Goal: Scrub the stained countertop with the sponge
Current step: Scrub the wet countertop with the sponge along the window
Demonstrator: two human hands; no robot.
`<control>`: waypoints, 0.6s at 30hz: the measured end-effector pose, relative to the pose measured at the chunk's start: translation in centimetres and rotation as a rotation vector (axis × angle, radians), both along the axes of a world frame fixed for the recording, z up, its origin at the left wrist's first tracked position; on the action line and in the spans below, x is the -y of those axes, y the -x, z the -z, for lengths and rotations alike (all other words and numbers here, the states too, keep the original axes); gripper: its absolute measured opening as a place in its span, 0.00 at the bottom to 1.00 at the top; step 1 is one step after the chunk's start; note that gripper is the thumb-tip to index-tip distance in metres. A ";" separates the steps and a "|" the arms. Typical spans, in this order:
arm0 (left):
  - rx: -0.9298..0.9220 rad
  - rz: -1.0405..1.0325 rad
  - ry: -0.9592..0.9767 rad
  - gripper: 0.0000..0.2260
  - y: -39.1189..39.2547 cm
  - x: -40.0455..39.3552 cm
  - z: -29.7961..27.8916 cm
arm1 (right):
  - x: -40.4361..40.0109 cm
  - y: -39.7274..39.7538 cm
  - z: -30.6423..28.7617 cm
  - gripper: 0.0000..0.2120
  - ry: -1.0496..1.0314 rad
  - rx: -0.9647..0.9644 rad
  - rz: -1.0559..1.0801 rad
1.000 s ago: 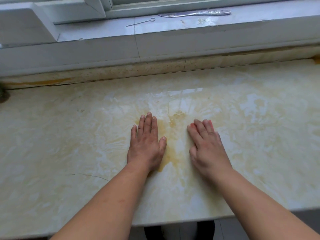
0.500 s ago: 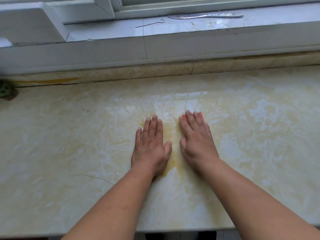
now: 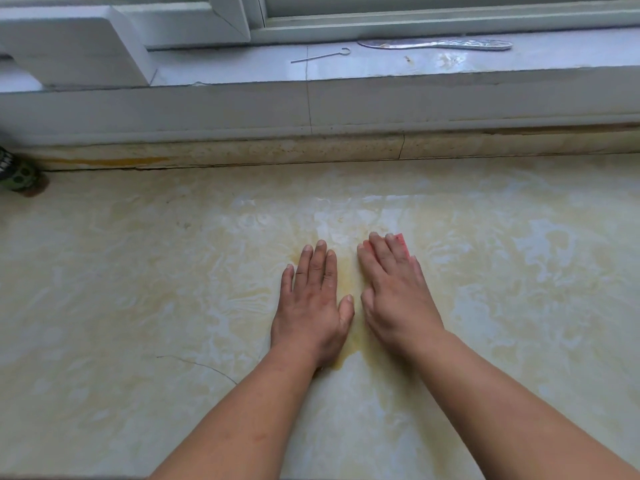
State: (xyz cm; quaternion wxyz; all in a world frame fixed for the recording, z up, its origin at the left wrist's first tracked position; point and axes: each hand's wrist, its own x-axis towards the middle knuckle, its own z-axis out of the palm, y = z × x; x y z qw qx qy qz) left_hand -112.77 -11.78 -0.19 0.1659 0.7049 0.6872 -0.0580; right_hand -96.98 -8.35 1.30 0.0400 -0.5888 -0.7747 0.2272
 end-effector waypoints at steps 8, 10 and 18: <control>-0.008 0.000 0.002 0.36 -0.1 -0.2 -0.1 | -0.2 -0.1 0.3 0.35 -0.009 -0.004 0.064; -0.010 -0.002 0.007 0.35 0.0 -0.2 0.0 | -3.5 1.4 0.0 0.34 -0.014 0.006 0.098; -0.007 0.002 0.003 0.35 0.0 -0.1 -0.1 | 2.6 -0.5 0.1 0.35 -0.012 -0.015 -0.029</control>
